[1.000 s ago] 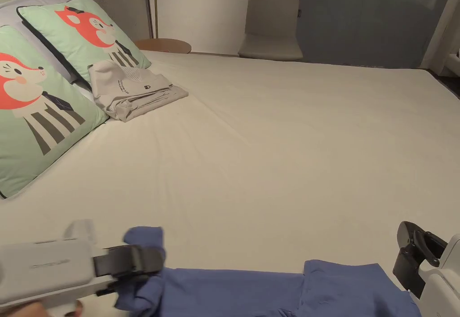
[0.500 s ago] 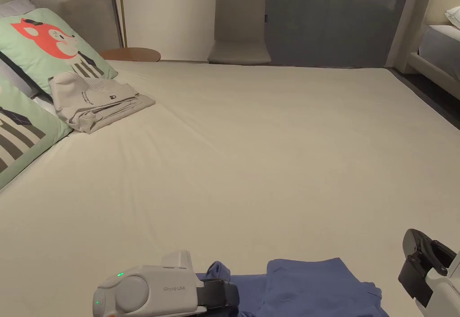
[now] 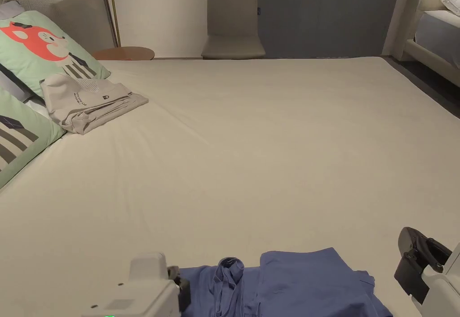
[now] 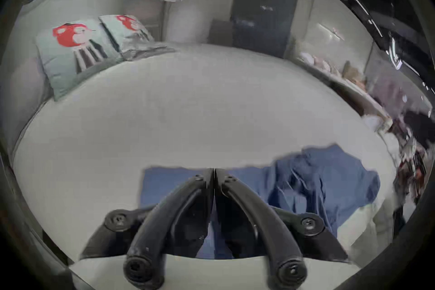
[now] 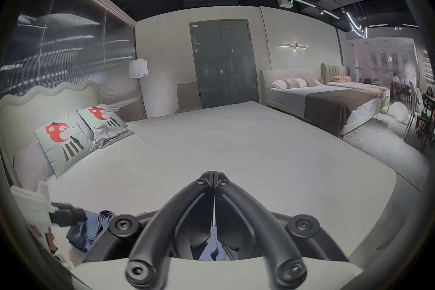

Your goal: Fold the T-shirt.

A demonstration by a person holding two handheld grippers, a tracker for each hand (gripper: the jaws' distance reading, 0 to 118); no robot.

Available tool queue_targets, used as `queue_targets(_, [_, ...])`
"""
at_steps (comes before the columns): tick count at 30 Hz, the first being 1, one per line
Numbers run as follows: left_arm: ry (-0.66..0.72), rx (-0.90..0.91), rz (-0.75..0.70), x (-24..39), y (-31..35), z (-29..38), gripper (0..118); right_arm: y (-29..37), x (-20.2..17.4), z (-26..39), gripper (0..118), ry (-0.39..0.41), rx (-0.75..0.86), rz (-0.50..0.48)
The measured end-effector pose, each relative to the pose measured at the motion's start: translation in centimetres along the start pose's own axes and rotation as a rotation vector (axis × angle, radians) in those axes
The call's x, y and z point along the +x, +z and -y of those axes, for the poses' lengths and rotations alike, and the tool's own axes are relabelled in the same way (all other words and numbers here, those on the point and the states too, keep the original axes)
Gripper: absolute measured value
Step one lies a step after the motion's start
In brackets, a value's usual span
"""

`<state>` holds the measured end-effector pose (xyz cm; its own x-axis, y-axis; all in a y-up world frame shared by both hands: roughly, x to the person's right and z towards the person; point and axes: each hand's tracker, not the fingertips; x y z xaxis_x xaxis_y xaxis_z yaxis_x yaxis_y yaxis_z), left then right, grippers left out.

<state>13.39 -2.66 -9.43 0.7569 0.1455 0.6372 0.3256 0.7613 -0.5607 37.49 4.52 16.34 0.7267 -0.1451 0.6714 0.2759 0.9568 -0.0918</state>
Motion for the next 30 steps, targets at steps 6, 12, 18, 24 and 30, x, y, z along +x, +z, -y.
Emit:
queue_targets(6, [-0.158, -0.079, 0.093, 6.7, -2.1, 2.9, 1, 0.6, 0.8, -0.1, 1, -0.007, 0.003, 0.012])
queue_targets(12, [-0.196, -0.048, 0.113, 9.8, -2.1, 2.6, 1, 1.0, 1.8, -0.3, 1, -0.011, 0.009, 0.04])
queue_targets(18, [-0.06, -0.081, 0.253, 8.2, -1.4, 0.9, 1, 0.9, 1.5, -0.4, 1, -0.02, 0.011, 0.047])
queue_targets(24, [0.293, -0.025, 0.61, 0.1, 2.1, -2.2, 1, 0.5, 0.1, -0.8, 1, -0.001, 0.01, 0.016])
queue_targets(30, [0.539, -0.039, 0.651, -12.2, 2.5, -2.6, 7, -0.1, -1.1, -0.7, 1, 0.01, 0.004, -0.013])
